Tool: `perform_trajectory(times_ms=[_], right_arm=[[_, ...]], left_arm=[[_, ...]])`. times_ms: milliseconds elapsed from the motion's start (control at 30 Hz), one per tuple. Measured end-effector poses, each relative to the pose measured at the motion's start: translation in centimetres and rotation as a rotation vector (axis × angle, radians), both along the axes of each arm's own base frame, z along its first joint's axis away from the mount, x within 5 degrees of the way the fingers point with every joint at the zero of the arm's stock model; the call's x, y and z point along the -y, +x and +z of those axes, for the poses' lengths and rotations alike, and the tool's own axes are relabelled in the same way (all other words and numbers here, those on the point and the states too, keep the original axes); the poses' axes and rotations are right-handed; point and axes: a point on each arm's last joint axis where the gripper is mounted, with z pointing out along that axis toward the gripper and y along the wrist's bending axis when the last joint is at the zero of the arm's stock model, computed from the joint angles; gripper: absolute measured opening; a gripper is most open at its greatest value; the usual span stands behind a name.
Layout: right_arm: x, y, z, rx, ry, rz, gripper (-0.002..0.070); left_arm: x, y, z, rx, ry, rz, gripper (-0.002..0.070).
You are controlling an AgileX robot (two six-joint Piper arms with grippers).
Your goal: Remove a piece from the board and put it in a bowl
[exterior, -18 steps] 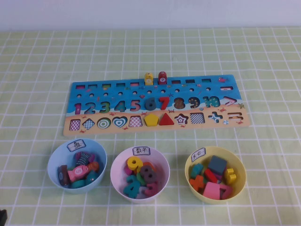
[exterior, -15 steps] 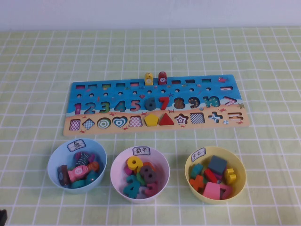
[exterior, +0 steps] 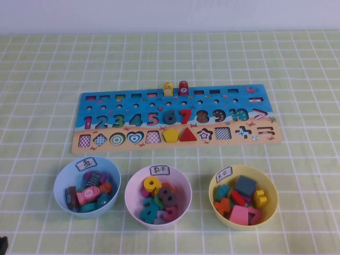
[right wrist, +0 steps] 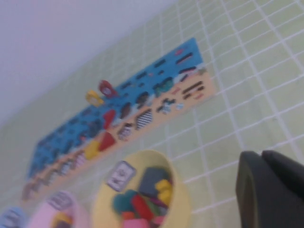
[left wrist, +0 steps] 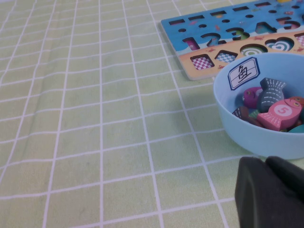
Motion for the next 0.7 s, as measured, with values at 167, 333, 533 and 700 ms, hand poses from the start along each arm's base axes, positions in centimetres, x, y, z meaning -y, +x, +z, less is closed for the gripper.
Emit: perform_trajectory(times_ms=[167,333,533,700], right_arm=[[-0.8,0.0,0.9,-0.001,0.379,0.018,-0.0017],[-0.8,0.0,1.6,0.012,0.571,0.008,-0.0017],[-0.6,0.0,1.4,0.024,0.485,-0.006,-0.0017],[-0.5,0.1,1.2,0.028,0.409,-0.010,-0.0017]], left_arm=[[0.0,0.0,0.0,0.000,0.000,0.000,-0.0003],[0.0,0.0,0.0,0.000,0.000,0.000,-0.0003],[0.0,0.0,0.0,0.000,0.000,0.000,-0.0003],[0.0,0.0,0.0,0.000,0.000,0.000,-0.0003]])
